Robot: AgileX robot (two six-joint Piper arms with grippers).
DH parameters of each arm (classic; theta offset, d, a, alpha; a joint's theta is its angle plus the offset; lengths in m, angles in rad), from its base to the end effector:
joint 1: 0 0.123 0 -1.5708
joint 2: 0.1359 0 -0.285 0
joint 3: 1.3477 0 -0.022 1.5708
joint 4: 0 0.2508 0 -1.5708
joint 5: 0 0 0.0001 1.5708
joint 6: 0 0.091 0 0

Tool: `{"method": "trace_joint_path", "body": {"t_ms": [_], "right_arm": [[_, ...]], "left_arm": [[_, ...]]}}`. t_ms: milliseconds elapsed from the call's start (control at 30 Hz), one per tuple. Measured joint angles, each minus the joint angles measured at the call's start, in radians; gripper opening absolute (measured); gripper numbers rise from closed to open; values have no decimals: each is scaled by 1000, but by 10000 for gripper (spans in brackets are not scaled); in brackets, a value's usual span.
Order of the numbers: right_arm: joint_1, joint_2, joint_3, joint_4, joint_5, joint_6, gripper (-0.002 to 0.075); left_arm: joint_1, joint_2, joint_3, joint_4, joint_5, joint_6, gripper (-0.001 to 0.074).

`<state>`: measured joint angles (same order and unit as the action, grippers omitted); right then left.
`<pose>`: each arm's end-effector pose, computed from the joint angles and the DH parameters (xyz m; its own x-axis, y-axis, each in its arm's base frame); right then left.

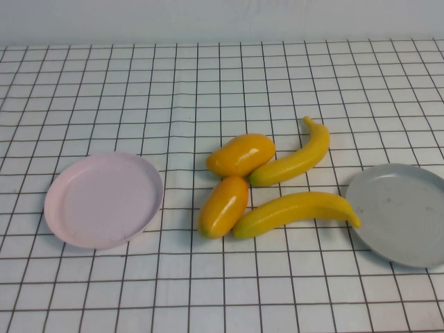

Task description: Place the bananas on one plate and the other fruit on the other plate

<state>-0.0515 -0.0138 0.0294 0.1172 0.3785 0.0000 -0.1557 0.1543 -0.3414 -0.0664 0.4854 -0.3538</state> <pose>0.0525 0.0012 0.1702 -0.2966 0.1241 -0.9469 0.0428 0.9923 0.1166 0.0503 -0.0107 0.2746 -0.2630 -0.3644 -0.8933 0.0868 0.9133 -0.3980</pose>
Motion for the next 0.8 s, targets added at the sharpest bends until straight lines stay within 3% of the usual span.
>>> {"method": "trace_joint_path", "body": {"t_ms": [200, 367, 467, 600, 633, 733, 800], "right_arm": [[0, 0, 0, 0, 0, 0, -17], [0, 0, 0, 0, 0, 0, -17], [0, 0, 0, 0, 0, 0, -17], [0, 0, 0, 0, 0, 0, -17], [0, 0, 0, 0, 0, 0, -16], [0, 0, 0, 0, 0, 0, -17], [0, 0, 0, 0, 0, 0, -17]], "left_arm": [[0, 330, -381, -56, 350, 373, -5], [-5, 583, -519, -74, 493, 575, 24], [-76, 725, -544, -75, 492, 685, 180], [-272, 898, -564, -44, 391, 682, 529], [-322, 947, -574, -42, 358, 666, 587], [-425, 1091, -624, -42, 285, 626, 661], [-463, 1195, -671, -42, 260, 617, 668]]}}
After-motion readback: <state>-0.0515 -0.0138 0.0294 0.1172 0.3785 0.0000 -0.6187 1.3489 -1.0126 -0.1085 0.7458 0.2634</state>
